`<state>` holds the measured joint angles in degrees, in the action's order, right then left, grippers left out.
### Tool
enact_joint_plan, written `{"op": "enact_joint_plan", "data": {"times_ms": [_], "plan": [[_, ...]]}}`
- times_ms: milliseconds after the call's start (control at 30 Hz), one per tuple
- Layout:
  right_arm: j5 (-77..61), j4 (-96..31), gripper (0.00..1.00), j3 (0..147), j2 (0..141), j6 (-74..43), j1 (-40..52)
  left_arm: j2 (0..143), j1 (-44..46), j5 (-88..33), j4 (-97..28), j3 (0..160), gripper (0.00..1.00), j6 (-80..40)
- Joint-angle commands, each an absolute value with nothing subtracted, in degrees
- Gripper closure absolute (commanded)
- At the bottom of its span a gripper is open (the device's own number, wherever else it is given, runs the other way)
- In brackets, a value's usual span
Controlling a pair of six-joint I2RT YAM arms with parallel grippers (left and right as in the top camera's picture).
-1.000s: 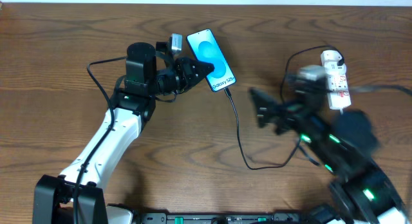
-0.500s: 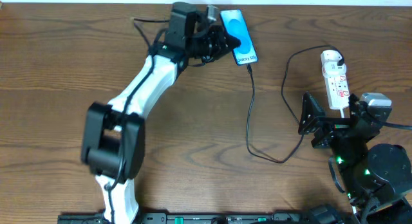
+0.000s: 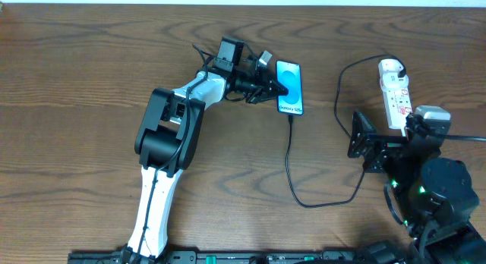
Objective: Plug charger to phone and switch on socket
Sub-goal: 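Lower the plugged-in phone flat onto the table with the left gripper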
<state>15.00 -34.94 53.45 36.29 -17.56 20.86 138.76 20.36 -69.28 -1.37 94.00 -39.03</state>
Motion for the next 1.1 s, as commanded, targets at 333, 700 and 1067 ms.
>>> {"op": "enact_joint_plan", "data": {"times_ms": [333,700,1067], "plan": [[14.44,-35.11,0.01,53.49,43.46,-18.41,20.56,138.04,20.97,-63.72,-8.88,95.81,0.92,-26.59],[14.44,-35.16,0.01,53.49,43.88,-18.41,20.56,138.04,20.99,-56.23,-16.27,95.81,0.7,-26.57],[14.41,-35.38,0.01,53.49,43.88,-18.44,20.56,138.04,24.77,-46.63,-18.28,95.81,0.62,-18.24]]}}
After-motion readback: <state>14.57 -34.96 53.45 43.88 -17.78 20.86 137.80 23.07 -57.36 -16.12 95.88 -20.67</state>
